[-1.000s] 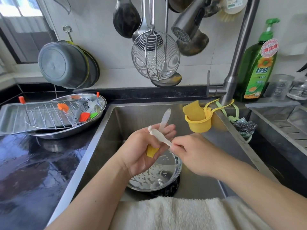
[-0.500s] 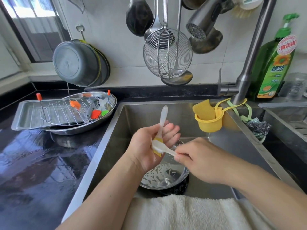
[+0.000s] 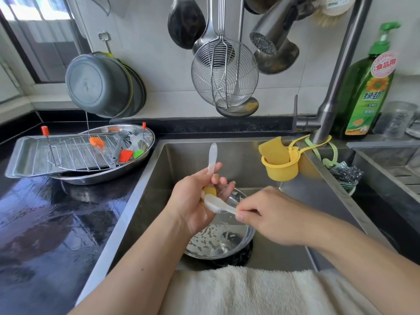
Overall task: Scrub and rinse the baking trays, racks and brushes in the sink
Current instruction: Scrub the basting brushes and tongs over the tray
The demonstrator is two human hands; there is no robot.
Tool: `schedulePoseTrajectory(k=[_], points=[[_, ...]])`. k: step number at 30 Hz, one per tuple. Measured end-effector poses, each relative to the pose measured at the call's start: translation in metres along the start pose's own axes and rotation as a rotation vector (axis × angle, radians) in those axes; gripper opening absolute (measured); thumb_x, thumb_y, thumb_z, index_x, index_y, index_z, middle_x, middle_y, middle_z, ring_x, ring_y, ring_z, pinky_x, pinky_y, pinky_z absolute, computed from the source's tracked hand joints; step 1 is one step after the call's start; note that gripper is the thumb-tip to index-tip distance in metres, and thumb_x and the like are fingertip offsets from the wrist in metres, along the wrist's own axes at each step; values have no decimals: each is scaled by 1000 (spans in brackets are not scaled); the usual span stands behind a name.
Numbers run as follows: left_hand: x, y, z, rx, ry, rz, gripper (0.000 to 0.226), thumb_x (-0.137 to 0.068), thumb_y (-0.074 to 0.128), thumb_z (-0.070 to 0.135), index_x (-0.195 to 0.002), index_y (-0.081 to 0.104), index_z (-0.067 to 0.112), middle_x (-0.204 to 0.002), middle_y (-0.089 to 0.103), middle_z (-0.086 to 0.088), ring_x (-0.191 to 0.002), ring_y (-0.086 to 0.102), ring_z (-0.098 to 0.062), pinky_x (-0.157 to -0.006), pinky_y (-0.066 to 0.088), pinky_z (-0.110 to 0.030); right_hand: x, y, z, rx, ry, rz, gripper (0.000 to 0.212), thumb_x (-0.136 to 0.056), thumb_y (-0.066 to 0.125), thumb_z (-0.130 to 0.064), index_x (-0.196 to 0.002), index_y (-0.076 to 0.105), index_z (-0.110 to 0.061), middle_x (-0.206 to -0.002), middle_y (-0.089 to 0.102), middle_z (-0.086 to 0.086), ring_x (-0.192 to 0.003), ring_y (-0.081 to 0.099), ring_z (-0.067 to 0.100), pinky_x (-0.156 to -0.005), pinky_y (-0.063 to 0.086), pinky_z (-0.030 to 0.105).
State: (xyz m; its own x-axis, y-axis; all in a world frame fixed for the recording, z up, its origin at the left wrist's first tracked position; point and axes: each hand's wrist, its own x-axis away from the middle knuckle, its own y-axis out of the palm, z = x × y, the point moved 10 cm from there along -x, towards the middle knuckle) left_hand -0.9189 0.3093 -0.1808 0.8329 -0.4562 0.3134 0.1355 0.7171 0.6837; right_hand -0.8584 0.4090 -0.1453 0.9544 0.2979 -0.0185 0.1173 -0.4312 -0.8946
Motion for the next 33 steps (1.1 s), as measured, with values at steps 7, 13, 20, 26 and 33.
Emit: schedulePoseTrajectory(k=[7, 13, 20, 26, 33], points=[[3, 12, -13, -322, -22, -65, 24, -108, 47, 2, -116, 70, 0, -95, 73, -12, -82, 70, -20, -81, 65, -44, 5, -37, 41, -37, 202, 249, 35, -100, 54, -35, -66, 58, -34, -56, 52, -10, -56, 44, 12, -57, 41, 38], [5, 16, -24, -448, -84, -140, 23, -106, 50, -3, -123, 65, -6, -114, 75, -20, -89, 77, -25, -70, 64, -32, 5, -50, 64, 35, 369, 344, 45, -101, 51, -34, -57, 44, -28, -65, 49, -2, -68, 51, 27, -57, 37, 36], [0, 3, -20, -572, -75, -78, 20, -103, 49, -9, -113, 66, -7, -85, 70, -12, -59, 62, -13, -59, 60, -24, 5, -35, 61, 91, 429, 218, 38, -101, 49, -36, -64, 50, -24, -73, 55, 1, -67, 51, 25, -54, 37, 33], [-5, -18, -25, -786, -161, 2, 22, -98, 57, -10, -118, 63, -5, -96, 75, -15, -51, 53, -15, -41, 42, -21, 9, -22, 86, 118, 574, 138, 34, -101, 48, -36, -70, 53, -22, -83, 59, 6, -77, 57, 30, -56, 38, 33], [-25, -56, -2, -1247, -73, 230, 49, -95, 64, -2, -143, 56, 7, -116, 66, -19, -97, 65, -30, -86, 61, -41, 2, 7, 79, 100, 531, -46, 48, -104, 49, -37, -61, 42, -19, -71, 43, 5, -73, 46, 28, -51, 27, 31]])
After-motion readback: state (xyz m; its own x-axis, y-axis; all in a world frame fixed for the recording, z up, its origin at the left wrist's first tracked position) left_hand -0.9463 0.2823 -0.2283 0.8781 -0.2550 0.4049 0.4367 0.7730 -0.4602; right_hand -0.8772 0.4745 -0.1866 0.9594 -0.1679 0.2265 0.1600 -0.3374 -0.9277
